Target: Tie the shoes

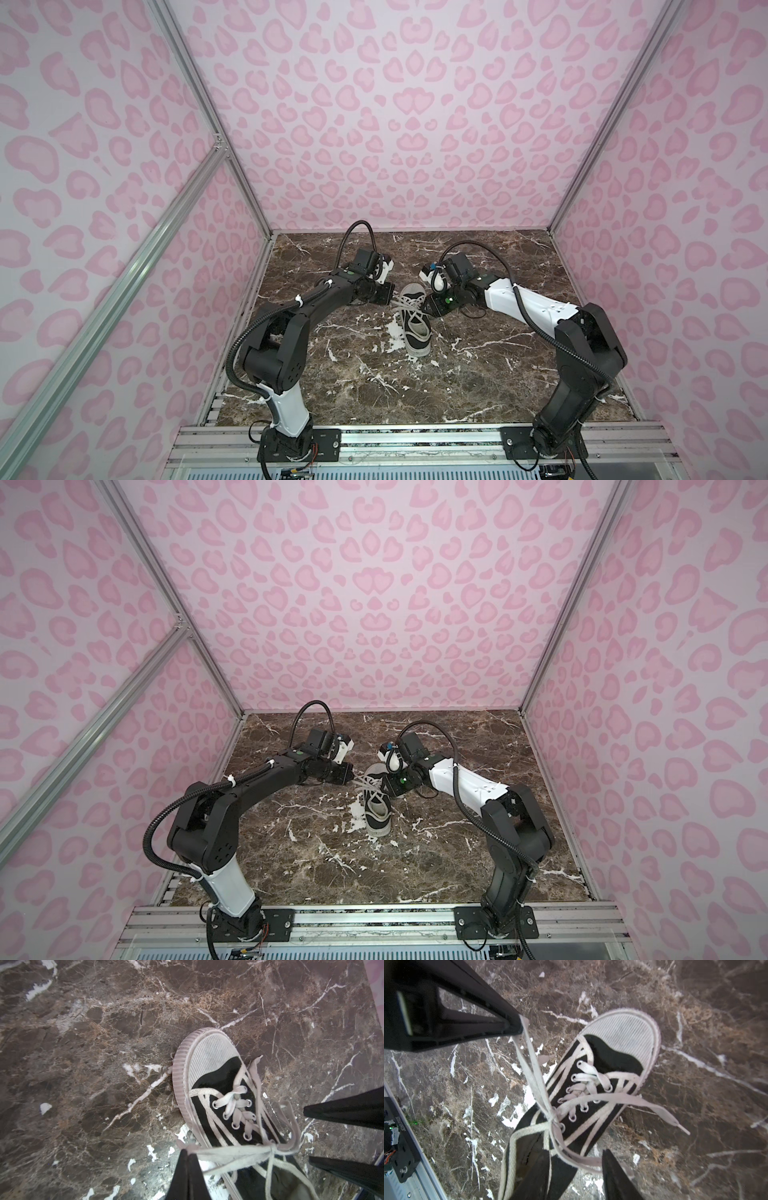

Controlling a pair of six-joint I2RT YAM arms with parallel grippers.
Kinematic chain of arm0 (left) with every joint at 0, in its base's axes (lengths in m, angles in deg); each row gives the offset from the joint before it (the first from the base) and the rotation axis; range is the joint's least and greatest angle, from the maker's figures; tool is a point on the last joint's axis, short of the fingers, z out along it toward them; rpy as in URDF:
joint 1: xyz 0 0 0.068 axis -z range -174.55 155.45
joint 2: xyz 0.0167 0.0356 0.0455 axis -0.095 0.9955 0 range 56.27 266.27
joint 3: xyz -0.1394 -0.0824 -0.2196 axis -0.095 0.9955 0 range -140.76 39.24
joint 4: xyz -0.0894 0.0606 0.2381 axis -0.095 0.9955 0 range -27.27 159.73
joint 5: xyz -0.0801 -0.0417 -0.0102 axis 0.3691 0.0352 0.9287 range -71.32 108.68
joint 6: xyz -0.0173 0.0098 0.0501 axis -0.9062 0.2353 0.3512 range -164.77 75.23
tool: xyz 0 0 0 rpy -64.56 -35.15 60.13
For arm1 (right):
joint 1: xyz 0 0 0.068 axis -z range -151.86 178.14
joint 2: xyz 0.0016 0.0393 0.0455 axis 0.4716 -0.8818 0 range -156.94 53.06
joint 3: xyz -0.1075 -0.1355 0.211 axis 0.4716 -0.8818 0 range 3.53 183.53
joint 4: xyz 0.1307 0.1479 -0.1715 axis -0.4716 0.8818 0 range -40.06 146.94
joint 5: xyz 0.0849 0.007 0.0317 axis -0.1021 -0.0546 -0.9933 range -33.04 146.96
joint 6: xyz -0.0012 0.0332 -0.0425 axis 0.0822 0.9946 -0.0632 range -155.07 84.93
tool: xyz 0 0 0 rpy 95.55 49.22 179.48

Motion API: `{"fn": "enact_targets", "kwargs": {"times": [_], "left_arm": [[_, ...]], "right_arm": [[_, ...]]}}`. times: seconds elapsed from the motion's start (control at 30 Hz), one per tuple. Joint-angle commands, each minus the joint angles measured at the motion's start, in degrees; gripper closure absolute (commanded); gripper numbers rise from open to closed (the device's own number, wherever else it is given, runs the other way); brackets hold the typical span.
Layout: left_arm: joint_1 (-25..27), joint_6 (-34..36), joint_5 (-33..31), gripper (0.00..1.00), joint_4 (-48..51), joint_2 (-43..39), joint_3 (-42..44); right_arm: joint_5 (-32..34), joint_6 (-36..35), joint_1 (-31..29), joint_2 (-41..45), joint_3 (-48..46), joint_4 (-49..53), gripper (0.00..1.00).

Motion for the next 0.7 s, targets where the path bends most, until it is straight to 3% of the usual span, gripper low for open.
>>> {"fn": "enact_targets", "kwargs": {"times": [0.0,0.3,0.67], "left_arm": [[-0.04,2.60,-0.21,0.96,4.06,1.96,-1.98],[-0.65,2.87,1.62,0.97,3.54,4.59,-3.63],[-1.17,3.07,3.20,0.97,3.18,7.98,-5.43]], "right_arm": [[-1.76,0.05,-0.64,0.01,-0.33,-5.80,0.58],[-6.23,-0.07,-1.08,-2.87,0.30,-10.86,0.64],[-1.89,-2.51,-2.60,-6.91,1.46,-7.01,0.67]]}}
